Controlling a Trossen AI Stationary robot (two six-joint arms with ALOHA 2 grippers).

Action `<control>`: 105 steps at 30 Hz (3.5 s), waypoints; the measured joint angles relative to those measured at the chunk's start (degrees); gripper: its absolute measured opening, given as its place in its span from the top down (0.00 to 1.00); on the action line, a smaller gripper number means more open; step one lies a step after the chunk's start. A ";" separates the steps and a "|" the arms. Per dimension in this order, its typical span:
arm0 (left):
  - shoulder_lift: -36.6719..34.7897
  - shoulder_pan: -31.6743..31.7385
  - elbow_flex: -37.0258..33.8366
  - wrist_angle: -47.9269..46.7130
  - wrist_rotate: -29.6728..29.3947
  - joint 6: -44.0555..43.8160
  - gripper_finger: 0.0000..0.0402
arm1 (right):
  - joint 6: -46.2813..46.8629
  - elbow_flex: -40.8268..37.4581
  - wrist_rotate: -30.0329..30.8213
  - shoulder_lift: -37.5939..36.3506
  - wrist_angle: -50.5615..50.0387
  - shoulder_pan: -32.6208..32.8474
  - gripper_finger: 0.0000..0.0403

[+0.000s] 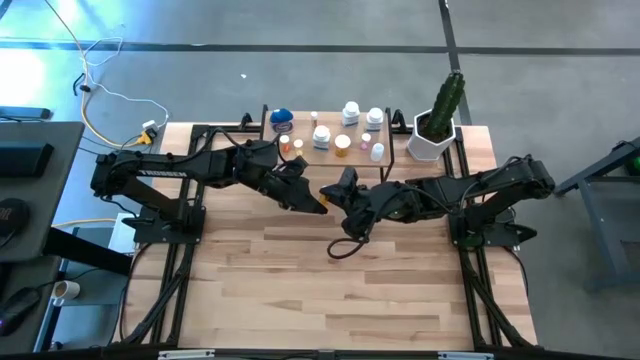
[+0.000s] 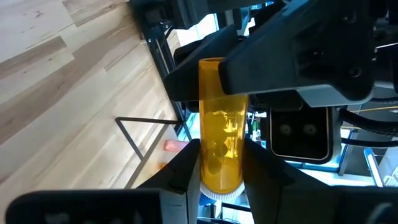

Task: Pick and place medicine bottles onto shelf by color
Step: Put the orange pill bottle on the shelf

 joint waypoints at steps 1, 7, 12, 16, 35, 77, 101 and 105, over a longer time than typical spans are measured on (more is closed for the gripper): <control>0.00 0.00 0.00 -0.01 0.00 -0.09 0.72 | -0.02 0.00 0.10 0.00 -0.02 0.00 0.79; 0.00 0.00 0.00 -0.04 0.04 -0.54 0.75 | 0.00 0.00 0.29 0.00 -0.09 0.00 0.79; 0.00 0.00 0.00 0.00 0.04 -0.48 0.74 | 0.18 0.00 0.23 0.00 -0.09 0.00 0.79; 0.00 0.00 0.00 0.00 0.13 -0.53 0.74 | 0.95 0.00 -0.17 0.00 0.08 0.01 0.79; -0.02 0.07 0.02 0.40 -1.14 1.72 0.75 | 5.90 -0.07 2.53 0.17 4.02 1.90 0.55; -0.48 13.91 0.07 0.46 -3.03 28.82 0.75 | 7.77 -0.07 26.94 0.00 9.84 -7.19 0.55; -0.46 19.17 0.04 0.50 -6.67 60.17 0.75 | 48.65 -0.07 16.96 -6.08 14.18 -20.68 0.55; -0.46 19.17 0.04 0.50 -6.69 63.38 0.75 | 58.55 -0.07 8.74 -7.18 14.66 -21.43 0.55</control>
